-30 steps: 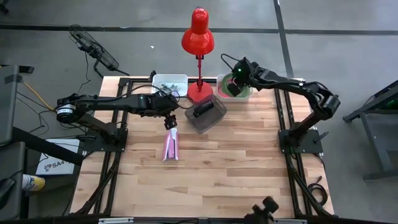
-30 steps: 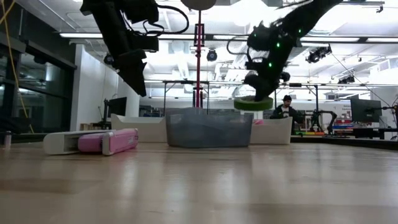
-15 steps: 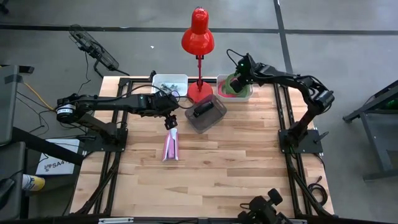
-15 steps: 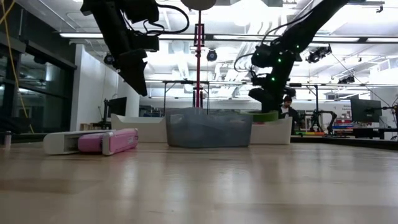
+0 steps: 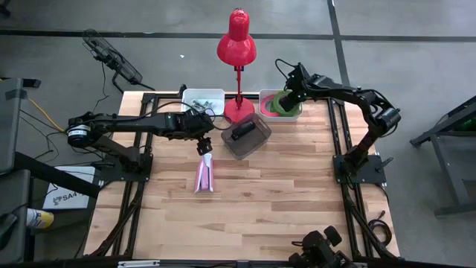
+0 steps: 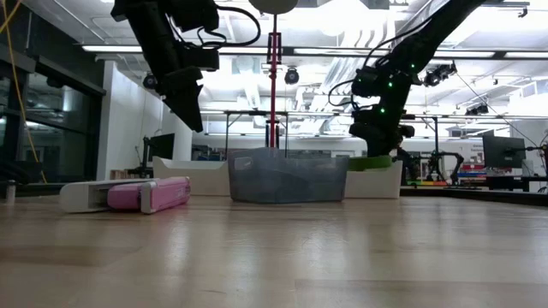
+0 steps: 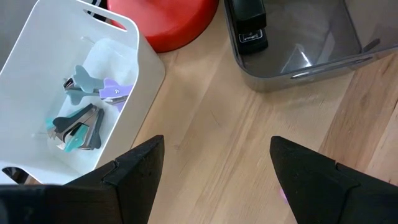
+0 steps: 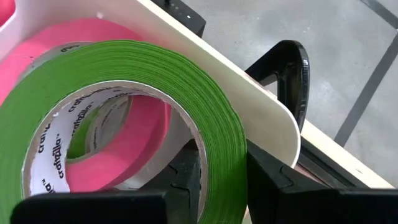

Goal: Pick and place Stapler, Stapler remover, tape
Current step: Put the green tape into the right white bin, then put the pink stapler into the black bin

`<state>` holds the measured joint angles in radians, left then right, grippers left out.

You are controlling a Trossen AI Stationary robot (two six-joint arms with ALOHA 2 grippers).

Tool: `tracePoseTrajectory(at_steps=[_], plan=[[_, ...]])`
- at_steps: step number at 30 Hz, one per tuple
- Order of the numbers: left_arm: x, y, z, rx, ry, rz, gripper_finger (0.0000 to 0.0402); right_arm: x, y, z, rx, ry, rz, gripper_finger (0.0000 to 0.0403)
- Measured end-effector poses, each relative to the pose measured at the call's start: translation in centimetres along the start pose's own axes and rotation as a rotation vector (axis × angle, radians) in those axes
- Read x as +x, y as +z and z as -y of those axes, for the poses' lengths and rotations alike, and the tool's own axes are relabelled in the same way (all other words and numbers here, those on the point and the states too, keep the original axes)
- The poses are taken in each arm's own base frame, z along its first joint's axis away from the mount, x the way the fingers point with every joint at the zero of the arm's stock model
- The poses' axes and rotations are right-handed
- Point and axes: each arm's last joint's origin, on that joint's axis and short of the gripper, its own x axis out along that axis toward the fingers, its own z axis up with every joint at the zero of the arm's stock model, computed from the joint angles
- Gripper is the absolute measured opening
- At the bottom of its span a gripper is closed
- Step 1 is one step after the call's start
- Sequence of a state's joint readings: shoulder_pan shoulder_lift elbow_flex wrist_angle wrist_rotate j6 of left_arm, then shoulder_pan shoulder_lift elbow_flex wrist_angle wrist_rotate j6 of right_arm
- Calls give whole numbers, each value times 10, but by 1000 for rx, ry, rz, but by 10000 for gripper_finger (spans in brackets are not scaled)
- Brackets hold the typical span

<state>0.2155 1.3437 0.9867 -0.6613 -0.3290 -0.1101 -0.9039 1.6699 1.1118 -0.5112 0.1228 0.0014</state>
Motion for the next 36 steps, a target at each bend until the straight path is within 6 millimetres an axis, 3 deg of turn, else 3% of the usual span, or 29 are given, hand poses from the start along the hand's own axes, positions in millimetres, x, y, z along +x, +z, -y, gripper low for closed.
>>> tracePoseTrajectory(at_steps=[3,9,13,19,26,36], plan=[[0,0,0,0,0,0,288,0,0,0,-2,-7,0,80],[0,0,0,0,-1,0,288,0,1,1,-1,-50,6,147],[0,0,0,0,-2,0,288,0,3,0,-4,-25,30,168],[0,0,0,-1,-5,-1,288,-4,9,0,-21,-9,97,169],[0,0,0,0,-4,-2,288,-31,13,-1,-27,73,188,166],[0,0,0,-3,4,0,288,-59,11,-35,-148,131,250,166]])
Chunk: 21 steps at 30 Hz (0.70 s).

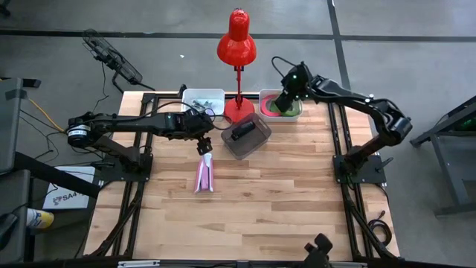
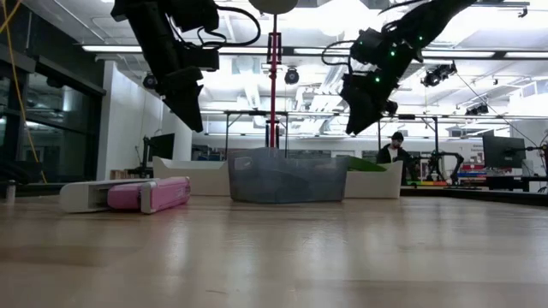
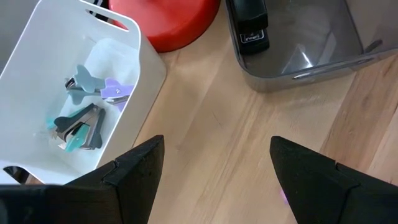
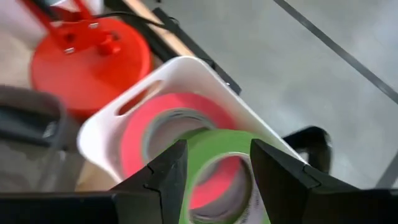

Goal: Pick and place Stapler, Stapler remover, tape
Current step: Put the pink stapler into the black bin

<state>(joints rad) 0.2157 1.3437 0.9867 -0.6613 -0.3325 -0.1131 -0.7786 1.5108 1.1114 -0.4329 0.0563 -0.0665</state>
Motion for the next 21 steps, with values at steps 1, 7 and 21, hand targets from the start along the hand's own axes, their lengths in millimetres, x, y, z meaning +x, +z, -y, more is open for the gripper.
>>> tracePoseTrajectory(at_steps=[1,7,21], plan=[[0,0,0,-5,1,0,288,0,0,-4,-13,8,1,166],[0,-6,-1,-108,10,-58,288,-2,1,-24,-83,29,3,167],[-2,-20,2,-501,-80,-250,288,-5,-2,-45,-158,33,-17,167]])
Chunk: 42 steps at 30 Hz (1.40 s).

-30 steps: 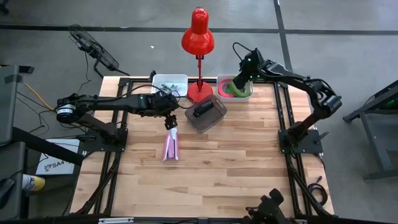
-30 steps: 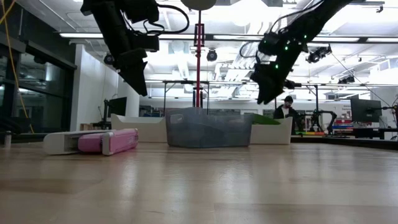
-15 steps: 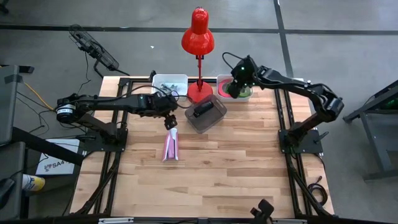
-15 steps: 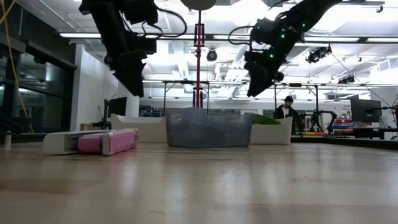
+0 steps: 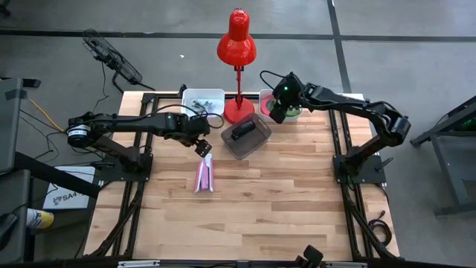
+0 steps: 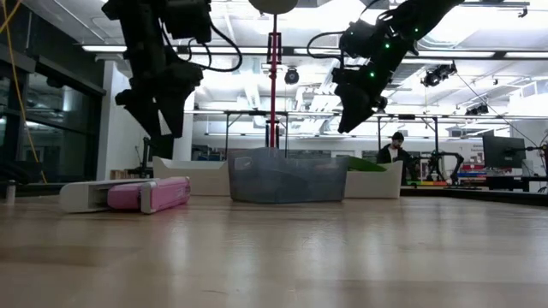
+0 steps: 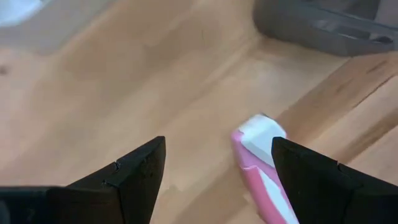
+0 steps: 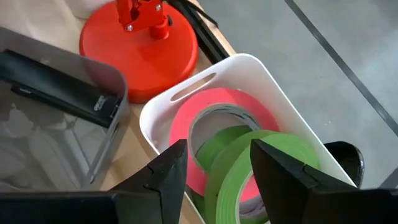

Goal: Pick and place Stapler, Stapler remover, tape
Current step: Put the pink stapler into the black bin

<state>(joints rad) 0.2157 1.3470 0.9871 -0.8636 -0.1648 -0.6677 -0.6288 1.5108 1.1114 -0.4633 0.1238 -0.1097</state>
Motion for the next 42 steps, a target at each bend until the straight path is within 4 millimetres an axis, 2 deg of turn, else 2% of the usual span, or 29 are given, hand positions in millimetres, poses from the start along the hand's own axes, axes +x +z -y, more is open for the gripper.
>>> tracePoseTrajectory(at_steps=[8,17,34,42], plan=[[12,-6,1,-195,10,-143,289,0,-3,-1,-36,5,-28,167],[37,-15,21,-260,-23,-306,290,0,-4,-1,-99,14,-45,167],[44,-9,27,-369,-63,-263,290,0,-4,-2,-163,80,-25,167],[63,-11,32,-383,-45,-342,290,1,-5,6,-139,113,-21,167]])
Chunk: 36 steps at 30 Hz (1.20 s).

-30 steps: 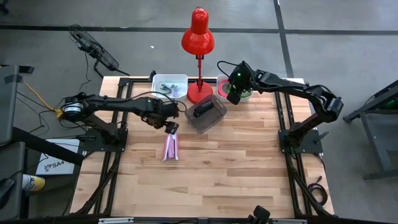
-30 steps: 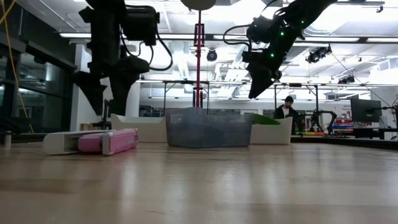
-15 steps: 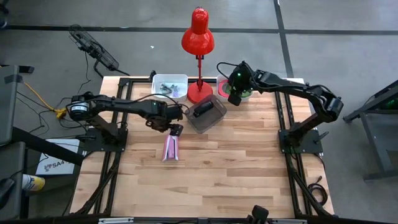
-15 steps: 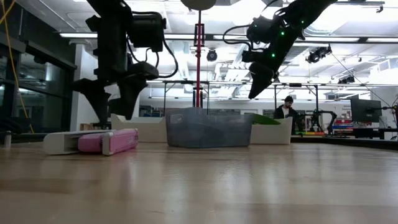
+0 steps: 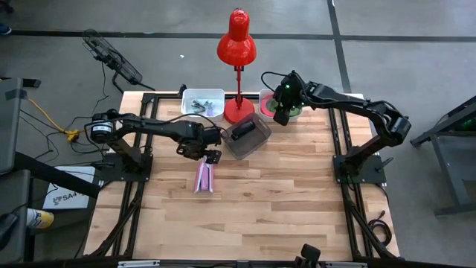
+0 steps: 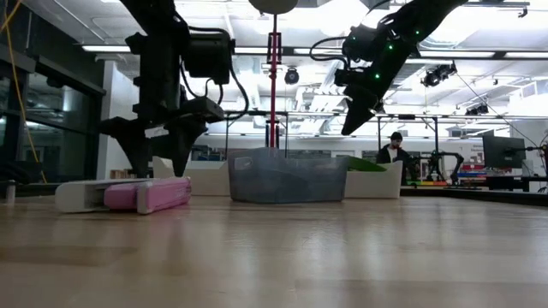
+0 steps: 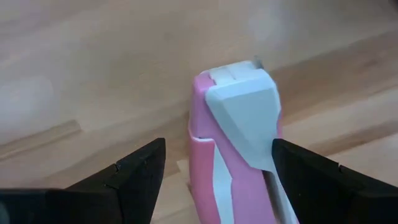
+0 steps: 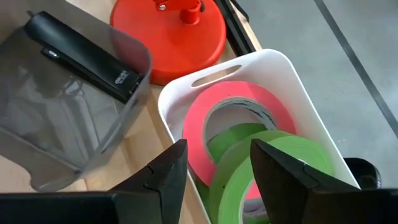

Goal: Pick and place Stapler, Stapler remover, tape
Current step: Put the pink stapler into the black bin

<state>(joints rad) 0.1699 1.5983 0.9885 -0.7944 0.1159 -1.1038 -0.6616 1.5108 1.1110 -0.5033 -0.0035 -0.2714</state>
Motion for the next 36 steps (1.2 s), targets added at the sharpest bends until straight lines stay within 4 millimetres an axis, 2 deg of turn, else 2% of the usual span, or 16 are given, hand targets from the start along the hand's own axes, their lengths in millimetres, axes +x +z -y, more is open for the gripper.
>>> tracePoseTrajectory(at_steps=[11,21,28,36], plan=[[7,3,9,8,-99,-45,290,8,-12,6,4,-13,-8,167],[7,3,13,46,-146,-60,290,8,-11,8,1,-18,0,167],[8,-4,17,208,-161,-62,290,8,-11,8,1,-5,4,167],[7,-3,21,189,-212,-79,290,8,-11,7,1,-2,5,167]])
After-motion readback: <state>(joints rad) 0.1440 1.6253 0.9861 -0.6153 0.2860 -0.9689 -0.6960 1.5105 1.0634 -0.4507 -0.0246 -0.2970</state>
